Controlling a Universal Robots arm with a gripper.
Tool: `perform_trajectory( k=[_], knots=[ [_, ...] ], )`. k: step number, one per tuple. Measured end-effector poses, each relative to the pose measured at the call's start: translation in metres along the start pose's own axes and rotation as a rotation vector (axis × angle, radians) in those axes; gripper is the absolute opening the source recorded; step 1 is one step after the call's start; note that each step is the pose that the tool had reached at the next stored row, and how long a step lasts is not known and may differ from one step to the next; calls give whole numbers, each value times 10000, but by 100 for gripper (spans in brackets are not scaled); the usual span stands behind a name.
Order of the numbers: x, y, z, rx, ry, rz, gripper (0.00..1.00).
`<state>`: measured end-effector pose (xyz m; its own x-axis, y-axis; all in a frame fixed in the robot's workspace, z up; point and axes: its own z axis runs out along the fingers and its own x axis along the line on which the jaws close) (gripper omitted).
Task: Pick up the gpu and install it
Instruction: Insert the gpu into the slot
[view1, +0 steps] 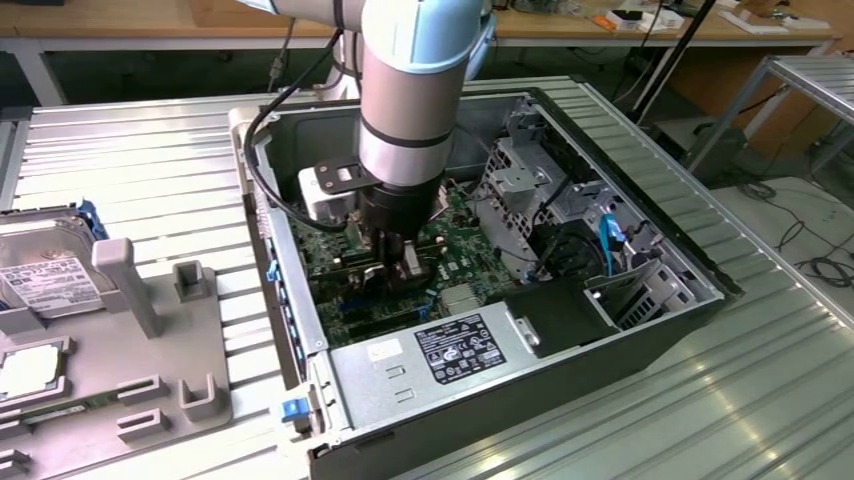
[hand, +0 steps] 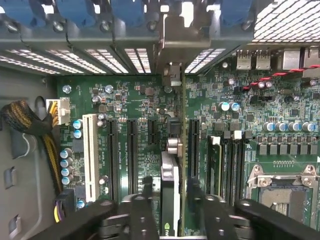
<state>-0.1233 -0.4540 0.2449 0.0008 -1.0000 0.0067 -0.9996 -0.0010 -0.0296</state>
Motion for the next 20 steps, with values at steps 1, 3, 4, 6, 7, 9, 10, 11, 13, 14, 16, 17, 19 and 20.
perform_trajectory(
  k=[1,3,4,6,7,9,10,11,13,14,16,17,19,20],
  knots=[
    [0,0,1,0,-1,0,46],
    [-3,0,0,0,-1,0,53],
    [-21,2,-1,-1,2,6,53],
    [-53,4,-12,0,2,16,51],
    [-63,4,-26,0,3,16,45],
    [-75,2,-71,-1,4,16,38],
    [-74,2,-80,-2,6,15,33],
    [-74,2,-80,-3,10,14,33],
    [-75,2,-80,-2,1,15,27],
    [-75,2,-79,-1,0,16,27],
    [-75,2,-79,-1,-1,16,27],
    [-75,2,-79,-1,-1,16,27],
    [-77,2,-76,3,-8,17,34],
    [-76,2,-77,1,-6,17,41]
  ],
)
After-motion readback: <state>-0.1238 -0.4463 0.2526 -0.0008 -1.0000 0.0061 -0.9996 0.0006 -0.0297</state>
